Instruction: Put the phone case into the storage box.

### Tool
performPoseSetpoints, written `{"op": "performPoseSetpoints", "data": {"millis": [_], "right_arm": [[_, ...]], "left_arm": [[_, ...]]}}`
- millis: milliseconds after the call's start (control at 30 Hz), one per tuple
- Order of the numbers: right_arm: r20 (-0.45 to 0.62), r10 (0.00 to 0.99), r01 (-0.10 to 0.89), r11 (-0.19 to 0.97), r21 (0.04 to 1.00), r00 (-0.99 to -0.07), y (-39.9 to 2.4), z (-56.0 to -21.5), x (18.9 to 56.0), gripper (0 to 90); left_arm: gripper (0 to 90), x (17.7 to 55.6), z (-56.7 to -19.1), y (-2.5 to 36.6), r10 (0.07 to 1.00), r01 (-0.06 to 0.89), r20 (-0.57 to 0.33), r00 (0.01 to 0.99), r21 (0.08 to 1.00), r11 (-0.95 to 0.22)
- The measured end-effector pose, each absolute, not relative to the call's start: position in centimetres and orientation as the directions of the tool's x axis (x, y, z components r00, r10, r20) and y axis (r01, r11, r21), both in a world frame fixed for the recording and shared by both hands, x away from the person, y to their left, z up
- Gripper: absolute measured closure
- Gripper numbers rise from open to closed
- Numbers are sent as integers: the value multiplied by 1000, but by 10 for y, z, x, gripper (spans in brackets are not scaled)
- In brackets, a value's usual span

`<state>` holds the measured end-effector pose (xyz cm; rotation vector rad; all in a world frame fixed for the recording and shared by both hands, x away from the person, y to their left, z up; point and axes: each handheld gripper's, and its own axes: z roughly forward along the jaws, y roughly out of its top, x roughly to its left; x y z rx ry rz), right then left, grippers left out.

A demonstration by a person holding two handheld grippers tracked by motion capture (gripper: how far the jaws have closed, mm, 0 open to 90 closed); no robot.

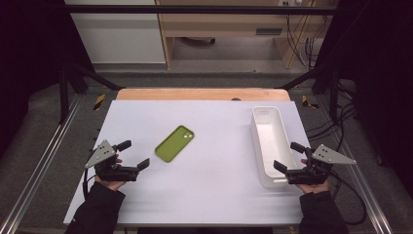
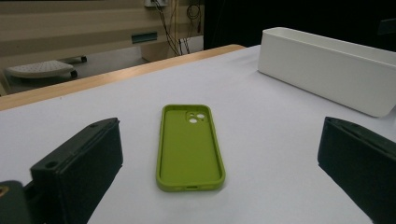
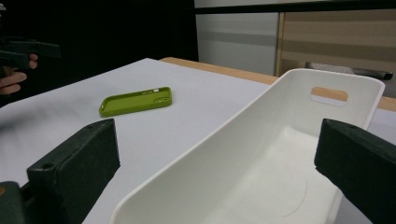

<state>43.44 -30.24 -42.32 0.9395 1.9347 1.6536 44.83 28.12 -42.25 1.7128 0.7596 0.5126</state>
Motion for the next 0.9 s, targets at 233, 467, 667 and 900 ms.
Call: {"op": "performPoseSetpoints", "data": {"millis": [233,467,667,900], "right_arm": [[106,724,217,61,974,-681,-303,-423,434,6],[96,724,212,72,975,-683,-303,-422,434,5],[87,725,212,82,974,-684,-301,-422,434,5],[82,724,206,85,975,-685,-301,-422,434,5]], "left_arm": [[0,448,-422,280,714,226,-46,699,961,-160],[0,449,-420,276,708,225,-33,705,958,-179],[0,451,-419,271,702,229,-29,712,954,-194],[0,454,-416,267,703,241,-31,710,949,-202]]}}
